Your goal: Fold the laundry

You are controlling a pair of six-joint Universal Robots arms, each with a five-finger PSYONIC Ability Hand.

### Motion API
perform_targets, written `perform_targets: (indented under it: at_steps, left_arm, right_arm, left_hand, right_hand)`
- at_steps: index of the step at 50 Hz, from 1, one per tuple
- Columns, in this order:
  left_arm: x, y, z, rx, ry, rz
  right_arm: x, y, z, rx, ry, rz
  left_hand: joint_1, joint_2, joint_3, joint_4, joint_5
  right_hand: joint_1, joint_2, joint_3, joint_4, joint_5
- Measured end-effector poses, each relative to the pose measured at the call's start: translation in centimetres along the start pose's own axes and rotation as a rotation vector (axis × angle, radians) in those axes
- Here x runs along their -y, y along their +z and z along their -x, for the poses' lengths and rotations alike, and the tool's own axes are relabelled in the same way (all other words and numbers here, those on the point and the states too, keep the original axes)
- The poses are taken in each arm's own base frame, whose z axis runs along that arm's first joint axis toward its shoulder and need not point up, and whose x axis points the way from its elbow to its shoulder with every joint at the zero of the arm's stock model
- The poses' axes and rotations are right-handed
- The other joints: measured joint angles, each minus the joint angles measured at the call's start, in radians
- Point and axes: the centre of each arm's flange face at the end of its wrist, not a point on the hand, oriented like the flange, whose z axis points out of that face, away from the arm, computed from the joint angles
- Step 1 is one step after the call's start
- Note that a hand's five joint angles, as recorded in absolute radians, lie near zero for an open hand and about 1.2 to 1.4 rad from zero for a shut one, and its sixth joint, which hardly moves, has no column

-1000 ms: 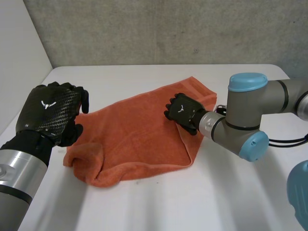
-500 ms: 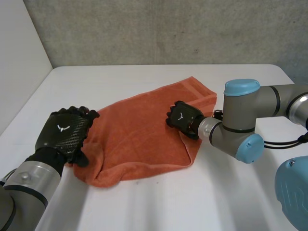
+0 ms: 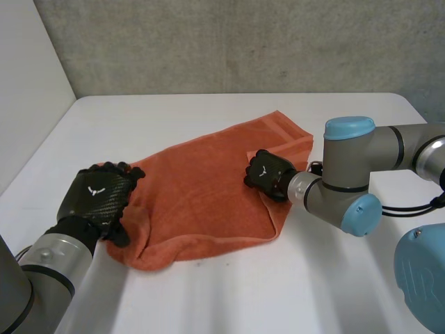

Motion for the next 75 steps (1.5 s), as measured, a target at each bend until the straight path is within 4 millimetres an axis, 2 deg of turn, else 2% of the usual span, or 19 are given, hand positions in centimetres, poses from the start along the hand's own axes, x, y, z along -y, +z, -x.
perform_targets:
  at_steps: [8, 18, 36, 40, 43, 46, 48, 49, 63, 68, 71, 75]
  left_arm:
    - [0.0, 0.0, 0.1, 0.003, -0.001, -0.001]
    - [0.0, 0.0, 0.0, 0.002, -0.002, -0.002]
    - [0.0, 0.0, 0.1, 0.003, -0.004, -0.002]
    - [0.0, 0.1, 0.1, 0.003, -0.004, -0.003]
    - [0.0, 0.1, 0.1, 0.003, -0.004, -0.003]
    - [0.0, 0.1, 0.1, 0.003, -0.004, -0.003]
    - [0.0, 0.1, 0.1, 0.005, -0.004, -0.003]
    - [0.0, 0.1, 0.1, 0.005, -0.004, -0.003]
    - [-0.1, 0.2, 0.2, 0.007, -0.004, 0.002]
    - [-0.7, 0.6, -0.1, -0.009, -0.001, 0.027]
    - [-1.2, 0.9, -0.5, -0.044, 0.005, 0.04]
    - [-1.5, 1.4, -1.0, -0.107, 0.03, 0.044]
  right_arm:
    - [0.0, -0.1, -0.1, -0.002, -0.008, 0.007]
    - [0.2, -0.4, -0.4, -0.009, -0.014, 0.009]
    - [-0.3, -0.2, 0.7, 0.024, -0.022, 0.019]
    - [-0.3, -0.1, 0.7, 0.022, -0.026, 0.019]
    - [-0.3, -0.1, 0.5, 0.017, -0.028, 0.019]
    - [-0.2, -0.1, 0.5, 0.015, -0.029, 0.018]
    - [-0.1, -0.3, 0.1, 0.001, -0.033, 0.015]
    - [0.0, -0.3, -0.1, -0.005, -0.034, 0.016]
    - [-0.4, -0.7, -1.8, -0.097, 0.007, 0.077]
    - [-1.2, -1.6, -3.9, -0.201, 0.123, 0.146]
    - [-1.9, -3.1, -5.6, -0.281, 0.263, 0.197]
    - [-2.5, -5.1, -6.4, -0.333, 0.406, 0.242]
  left_hand:
    - [0.0, 0.0, 0.0, -0.001, 0.0]
    - [0.0, 0.0, 0.0, -0.001, 0.0]
    - [0.0, 0.0, 0.0, -0.001, 0.0]
    - [0.0, 0.0, 0.0, -0.001, 0.0]
    - [0.0, 0.0, 0.0, -0.001, 0.0]
    - [0.0, 0.0, 0.0, -0.001, 0.0]
    - [0.0, 0.0, 0.0, -0.001, 0.0]
    - [0.0, 0.0, 0.0, -0.001, 0.0]
    - [0.0, 0.0, 0.0, -0.001, 0.0]
    - [0.0, 0.0, 0.0, -0.001, 0.0]
    - [0.0, 0.004, 0.004, 0.002, 0.005]
    - [0.022, 0.04, 0.037, 0.037, 0.038]
  right_hand:
    - [-0.137, -0.183, -0.192, -0.193, -0.151]
    - [-0.145, -0.184, -0.193, -0.199, -0.166]
    - [-0.145, -0.182, -0.192, -0.198, -0.165]
    - [-0.068, -0.081, -0.091, -0.09, -0.07]
    - [0.115, 0.227, 0.214, 0.214, 0.205]
    - [0.169, 0.273, 0.256, 0.256, 0.247]
    - [0.212, 0.31, 0.294, 0.295, 0.284]
    - [0.396, 0.486, 0.474, 0.482, 0.477]
    - [0.426, 0.538, 0.531, 0.539, 0.533]
    - [0.426, 0.538, 0.531, 0.541, 0.536]
    - [0.426, 0.538, 0.531, 0.541, 0.536]
    - [0.426, 0.538, 0.532, 0.541, 0.536]
